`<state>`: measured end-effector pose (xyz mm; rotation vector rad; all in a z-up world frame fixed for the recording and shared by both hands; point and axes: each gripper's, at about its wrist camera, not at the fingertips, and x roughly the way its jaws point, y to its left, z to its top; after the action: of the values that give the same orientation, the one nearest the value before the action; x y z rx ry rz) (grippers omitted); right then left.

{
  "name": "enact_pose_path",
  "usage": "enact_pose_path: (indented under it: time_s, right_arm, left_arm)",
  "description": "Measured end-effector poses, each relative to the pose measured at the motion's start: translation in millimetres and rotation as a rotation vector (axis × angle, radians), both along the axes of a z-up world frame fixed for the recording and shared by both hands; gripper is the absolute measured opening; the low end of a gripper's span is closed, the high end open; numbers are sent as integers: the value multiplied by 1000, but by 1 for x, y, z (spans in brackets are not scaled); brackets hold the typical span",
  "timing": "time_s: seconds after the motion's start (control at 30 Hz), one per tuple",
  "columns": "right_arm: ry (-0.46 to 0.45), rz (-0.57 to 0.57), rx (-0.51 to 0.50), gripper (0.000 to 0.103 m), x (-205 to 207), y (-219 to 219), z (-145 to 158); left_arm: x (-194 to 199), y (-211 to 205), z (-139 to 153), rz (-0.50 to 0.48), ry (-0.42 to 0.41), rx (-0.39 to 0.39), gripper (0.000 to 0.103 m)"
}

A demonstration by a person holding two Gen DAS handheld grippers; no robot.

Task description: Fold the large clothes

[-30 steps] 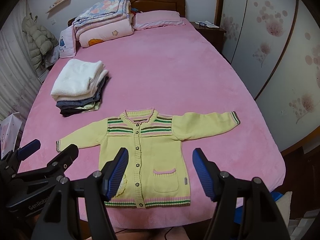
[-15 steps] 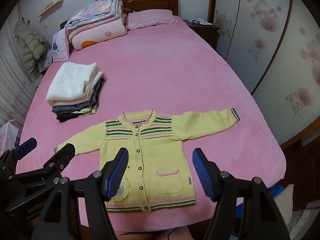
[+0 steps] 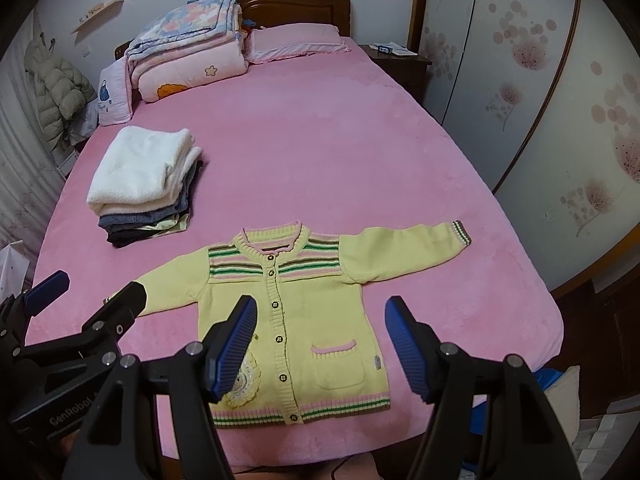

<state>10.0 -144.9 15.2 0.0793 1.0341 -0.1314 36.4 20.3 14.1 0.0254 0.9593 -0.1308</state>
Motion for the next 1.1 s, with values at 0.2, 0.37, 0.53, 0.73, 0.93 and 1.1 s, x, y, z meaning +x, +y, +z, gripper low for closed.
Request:
enact_pose_path:
  time_s: [0.2,0.37,0.53,0.73,0.93,1.1]
  right_arm:
    - [-15,-14,-24,67,-3,3,6]
    - [-22,-26,-21,67,-3,1,9]
    - [-32,-36,-36,67,-4,0,12]
    - [-49,-46,-40,67,-4,-4,15]
    - [-60,-56,-11,67,1,-20,14]
    - [-57,-44,30,67,12,-41,8]
  left_arm:
    - [-1,0,3,-18,-20,-21,102]
    - [0,0,3,-29,-20,-42,102]
    - [3,-4,6,-40,-30,-47,102]
    - [6,-12,12,-55,-64,-48,102]
    - [11,-30,19,-73,-97,-21,102]
    - [18,-52,21,-68,-114,7,102]
